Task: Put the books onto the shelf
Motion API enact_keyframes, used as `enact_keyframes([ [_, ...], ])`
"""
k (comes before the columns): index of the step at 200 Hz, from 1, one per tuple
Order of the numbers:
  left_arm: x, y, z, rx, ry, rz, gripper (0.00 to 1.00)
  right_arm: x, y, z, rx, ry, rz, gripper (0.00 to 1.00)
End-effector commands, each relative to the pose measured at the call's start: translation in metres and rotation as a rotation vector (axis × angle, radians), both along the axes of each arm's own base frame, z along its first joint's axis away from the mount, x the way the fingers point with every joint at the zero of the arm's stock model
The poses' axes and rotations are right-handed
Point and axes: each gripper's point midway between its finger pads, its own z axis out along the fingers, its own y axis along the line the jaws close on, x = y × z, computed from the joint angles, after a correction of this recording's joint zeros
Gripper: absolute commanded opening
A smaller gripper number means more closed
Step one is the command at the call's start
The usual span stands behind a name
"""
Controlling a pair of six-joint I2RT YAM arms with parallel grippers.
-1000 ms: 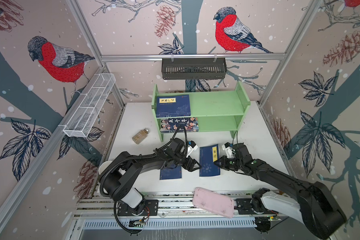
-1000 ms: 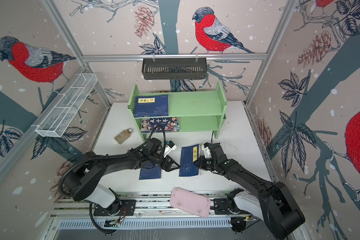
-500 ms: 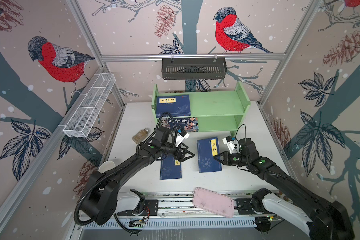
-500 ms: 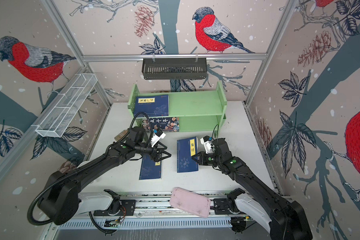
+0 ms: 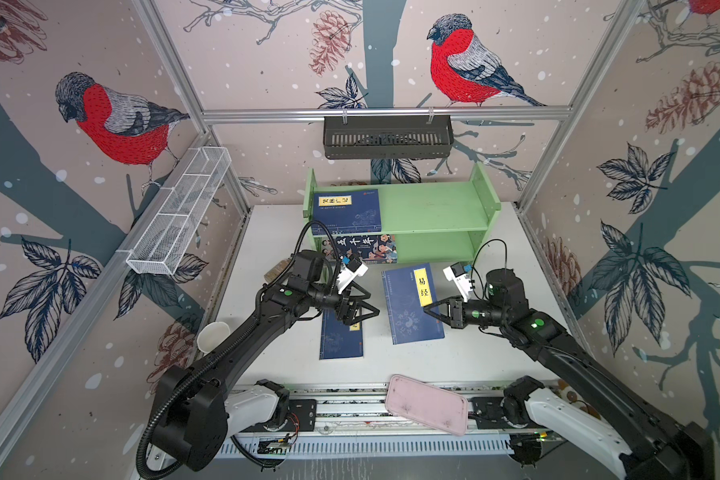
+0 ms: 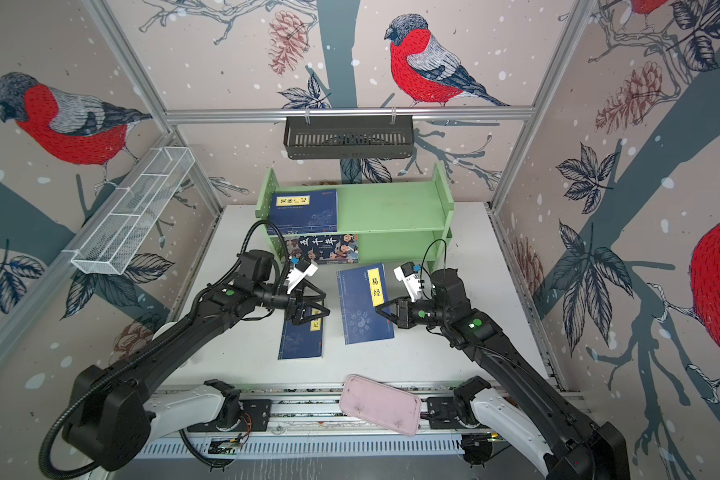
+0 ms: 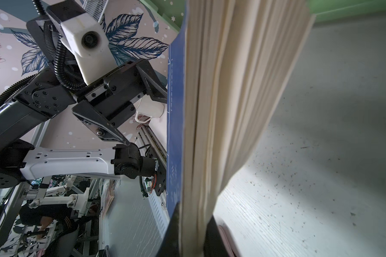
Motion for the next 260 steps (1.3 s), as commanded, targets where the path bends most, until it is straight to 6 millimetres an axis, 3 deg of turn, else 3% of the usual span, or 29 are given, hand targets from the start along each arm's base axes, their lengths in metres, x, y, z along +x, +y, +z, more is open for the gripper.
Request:
enact_keyframes([
  [1,-0.003,-0.003,0.018,-0.055,-0.020,-0.038,0.84,0.001,0.008,0.023,0.055,-0.092,0.043,0.04],
  [70,0.005,-0.006,0.040,-0.120,0.012,0.007,0.83,-0.022,0.036,0.052,0.088,-0.191,0.174,0.04],
  [98,-0.004,-0.007,0.053,-0.164,0.032,-0.036,0.75,-0.026,0.043,0.053,0.084,-0.197,0.203,0.04],
  [133,-0.012,-0.006,0.065,-0.190,0.037,-0.070,0.56,-0.031,0.051,0.054,0.080,-0.211,0.242,0.05],
  [161,-0.013,-0.007,0.070,-0.197,0.036,-0.072,0.23,-0.031,0.058,0.055,0.077,-0.218,0.265,0.06],
  [168,-0.013,-0.007,0.071,-0.200,0.039,-0.073,0.16,-0.031,0.059,0.055,0.075,-0.220,0.271,0.11],
  [175,-0.012,-0.007,0.072,-0.202,0.039,-0.072,0.09,-0.031,0.061,0.053,0.070,-0.217,0.273,0.24],
  [182,-0.012,-0.007,0.073,-0.203,0.035,-0.072,0.00,-0.028,0.061,0.052,0.061,-0.218,0.265,0.31],
  [199,-0.006,-0.007,0.075,-0.184,-0.007,-0.046,0.00,-0.019,0.062,0.049,0.034,-0.226,0.235,0.43],
  [222,0.004,-0.004,0.083,-0.126,-0.115,-0.009,0.00,0.013,0.047,0.055,-0.014,-0.239,0.085,0.52],
  [231,0.007,-0.002,0.082,-0.105,-0.147,0.007,0.00,0.029,0.035,0.065,-0.012,-0.252,0.007,0.53],
  [260,0.031,0.002,0.129,-0.086,-0.297,0.120,0.00,0.061,-0.012,0.111,0.088,-0.350,-0.254,0.65],
])
